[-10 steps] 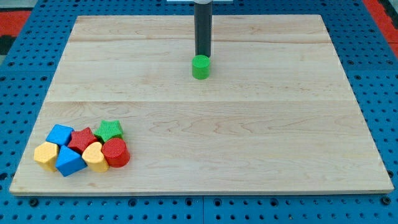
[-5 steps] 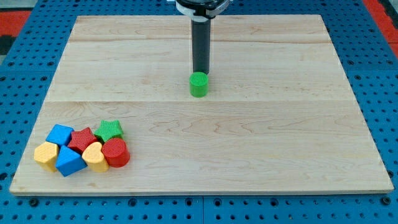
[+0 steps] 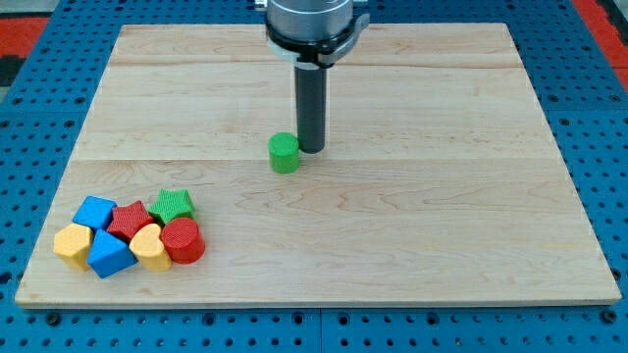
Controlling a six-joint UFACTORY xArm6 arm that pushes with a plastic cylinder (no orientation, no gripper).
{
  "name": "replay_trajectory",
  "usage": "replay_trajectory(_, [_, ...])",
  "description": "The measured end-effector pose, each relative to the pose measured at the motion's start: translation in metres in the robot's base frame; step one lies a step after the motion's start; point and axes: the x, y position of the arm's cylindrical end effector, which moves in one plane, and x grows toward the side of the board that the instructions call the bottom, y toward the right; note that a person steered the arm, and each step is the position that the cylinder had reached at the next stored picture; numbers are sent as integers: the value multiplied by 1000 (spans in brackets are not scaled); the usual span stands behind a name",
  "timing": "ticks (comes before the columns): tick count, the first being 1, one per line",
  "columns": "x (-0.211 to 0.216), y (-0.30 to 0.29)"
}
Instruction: Push the green circle closer to the green star
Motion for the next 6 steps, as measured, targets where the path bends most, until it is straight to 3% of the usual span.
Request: replay_trajectory(6, [29,-90])
